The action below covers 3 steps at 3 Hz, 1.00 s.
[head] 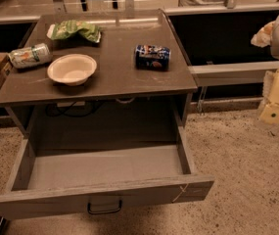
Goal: Close top drawer
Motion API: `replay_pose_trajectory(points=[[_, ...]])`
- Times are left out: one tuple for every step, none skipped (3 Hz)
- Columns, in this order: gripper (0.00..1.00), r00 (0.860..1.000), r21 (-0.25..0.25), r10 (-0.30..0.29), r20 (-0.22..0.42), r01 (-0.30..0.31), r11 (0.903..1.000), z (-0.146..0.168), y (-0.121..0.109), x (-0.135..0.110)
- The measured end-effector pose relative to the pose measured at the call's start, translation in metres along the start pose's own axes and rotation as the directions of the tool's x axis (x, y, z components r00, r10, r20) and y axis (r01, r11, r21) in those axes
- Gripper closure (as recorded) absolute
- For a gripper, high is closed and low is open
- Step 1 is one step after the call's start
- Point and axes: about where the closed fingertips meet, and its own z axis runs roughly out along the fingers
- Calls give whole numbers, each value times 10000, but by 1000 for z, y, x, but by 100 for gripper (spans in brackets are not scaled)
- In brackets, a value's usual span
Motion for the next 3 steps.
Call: replay_pose_trajectory(points=[[0,10000,17,-7,12,7,10000,0,0,-1],[0,9999,-553,-128,35,130,9984,30,4,-6],[15,9996,-1147,-174,227,199,9932,72,26,-19]])
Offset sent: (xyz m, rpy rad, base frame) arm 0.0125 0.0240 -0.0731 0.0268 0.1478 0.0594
